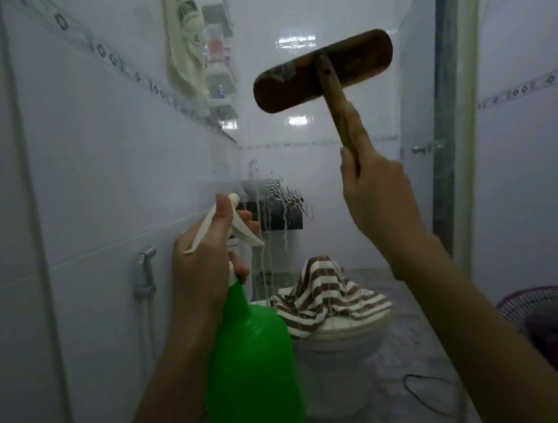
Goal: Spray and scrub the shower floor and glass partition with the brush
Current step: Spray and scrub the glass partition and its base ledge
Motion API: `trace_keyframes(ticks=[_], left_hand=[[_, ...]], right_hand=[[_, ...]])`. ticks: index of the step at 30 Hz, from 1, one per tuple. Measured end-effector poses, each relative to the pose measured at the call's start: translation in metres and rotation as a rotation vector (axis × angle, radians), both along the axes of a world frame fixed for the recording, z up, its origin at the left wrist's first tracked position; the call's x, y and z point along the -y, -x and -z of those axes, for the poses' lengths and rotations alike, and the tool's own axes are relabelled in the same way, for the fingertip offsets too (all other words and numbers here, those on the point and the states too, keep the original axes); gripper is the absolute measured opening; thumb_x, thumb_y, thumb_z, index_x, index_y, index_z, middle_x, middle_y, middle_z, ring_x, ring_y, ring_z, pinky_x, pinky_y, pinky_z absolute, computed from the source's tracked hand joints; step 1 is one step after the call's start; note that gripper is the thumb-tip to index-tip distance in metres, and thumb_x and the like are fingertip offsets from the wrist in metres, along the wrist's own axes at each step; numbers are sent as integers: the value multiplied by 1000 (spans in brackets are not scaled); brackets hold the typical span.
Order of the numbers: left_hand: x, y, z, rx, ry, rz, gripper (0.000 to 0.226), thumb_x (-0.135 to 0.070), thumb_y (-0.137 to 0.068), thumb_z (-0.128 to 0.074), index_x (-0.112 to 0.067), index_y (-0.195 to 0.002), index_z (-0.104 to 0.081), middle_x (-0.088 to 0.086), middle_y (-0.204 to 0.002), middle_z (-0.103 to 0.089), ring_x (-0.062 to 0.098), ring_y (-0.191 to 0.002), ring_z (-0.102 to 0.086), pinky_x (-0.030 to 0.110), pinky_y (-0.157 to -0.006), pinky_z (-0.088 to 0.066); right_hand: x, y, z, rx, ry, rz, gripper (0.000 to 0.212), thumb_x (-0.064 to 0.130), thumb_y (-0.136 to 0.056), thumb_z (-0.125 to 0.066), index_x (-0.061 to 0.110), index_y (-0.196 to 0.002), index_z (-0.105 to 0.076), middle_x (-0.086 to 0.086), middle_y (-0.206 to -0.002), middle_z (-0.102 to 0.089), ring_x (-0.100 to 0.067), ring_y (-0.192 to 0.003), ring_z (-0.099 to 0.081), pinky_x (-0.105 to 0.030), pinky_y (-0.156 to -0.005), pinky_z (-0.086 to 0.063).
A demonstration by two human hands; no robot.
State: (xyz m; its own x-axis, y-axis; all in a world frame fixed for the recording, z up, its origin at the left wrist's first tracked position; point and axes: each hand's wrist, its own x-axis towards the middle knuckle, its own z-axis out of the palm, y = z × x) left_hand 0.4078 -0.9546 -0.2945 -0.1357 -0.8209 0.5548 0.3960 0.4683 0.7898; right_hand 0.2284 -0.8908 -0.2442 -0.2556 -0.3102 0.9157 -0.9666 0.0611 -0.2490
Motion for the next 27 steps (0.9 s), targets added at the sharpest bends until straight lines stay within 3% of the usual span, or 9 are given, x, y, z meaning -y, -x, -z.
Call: trace_keyframes(ticks=[2, 4, 7, 11, 14, 17, 20, 23, 27], left_hand=[[-3, -1, 3, 7, -4, 10, 43, -43, -102, -49, -14, -83, -75, 3, -85, -79, 11, -37, -46, 20, -39, -43], [-4, -4, 6, -1, -10, 39, 44, -42, -102, -49, -10, -85, -75, 6, -85, -78, 9, -36, -47, 19, -38, -42], [-6, -9, 11, 2, -12, 73, 44, -42, -101, -50, -8, -88, -75, 9, -87, -78, 9, -36, -47, 19, -37, -41], [-13, -10, 12, 21, -12, 78, 44, -43, -101, -50, -7, -96, -75, 9, -91, -79, 10, -37, -45, 19, -37, -41], [-17, -13, 13, 23, -7, 58, 45, -45, -101, -48, -10, -95, -76, 7, -90, -79, 10, -37, -44, 20, -39, -41], [-20, -17, 14, 27, 22, 63, 46, -45, -102, -46, -12, -92, -77, 7, -91, -79, 12, -37, -43, 20, -40, -41], [-25, -21, 14, 24, 19, 112, 47, -45, -100, -47, -9, -90, -76, 8, -90, -79, 11, -35, -42, 19, -39, -41], [-28, -21, 12, 32, 23, 125, 46, -47, -98, -48, -13, -85, -77, 8, -90, -79, 11, -34, -42, 20, -40, -41], [-30, -15, 9, 7, 12, 111, 44, -44, -101, -48, -20, -79, -78, 9, -89, -79, 11, -34, -44, 21, -39, -41]], right_hand=[[-7, 4, 30, 30, -4, 8, 58, 30, -103, -35, 31, -153, -6, 3, -55, -43, -6, -41, -41, -16, -39, -40], [-31, 0, 108, 74, -52, 34, 62, 27, -100, -42, 31, -153, -10, 7, -50, -41, -5, -36, -37, -15, -32, -32], [-63, -7, 184, 133, -169, 78, 71, 16, -94, -58, 30, -152, -19, 1, -58, -57, -10, -43, -50, -16, -39, -38], [-33, -4, 102, 35, -160, 14, 60, 30, -102, -35, 43, -146, 5, 0, -55, -46, -9, -42, -42, -25, -41, -44], [-17, 0, 63, -19, -107, 21, 58, 32, -104, -31, 42, -143, 11, 3, -53, -41, -7, -40, -39, -21, -40, -42], [-39, 4, 144, 28, -118, 61, 60, 33, -101, -33, 54, -141, 6, 5, -55, -47, -7, -42, -44, -26, -41, -47], [-76, 9, 212, 248, -173, 61, 80, 24, -99, -45, 65, -138, 12, 2, -58, -50, -8, -44, -48, -23, -45, -45], [-68, 32, 162, 166, -104, 43, 67, 22, -101, -43, 45, -149, -4, 2, -51, -44, -6, -38, -40, -20, -34, -37], [-44, 60, 46, 91, 77, 56, 57, 29, -103, -35, 33, -153, -7, -1, -58, -43, -9, -43, -40, -14, -39, -34]])
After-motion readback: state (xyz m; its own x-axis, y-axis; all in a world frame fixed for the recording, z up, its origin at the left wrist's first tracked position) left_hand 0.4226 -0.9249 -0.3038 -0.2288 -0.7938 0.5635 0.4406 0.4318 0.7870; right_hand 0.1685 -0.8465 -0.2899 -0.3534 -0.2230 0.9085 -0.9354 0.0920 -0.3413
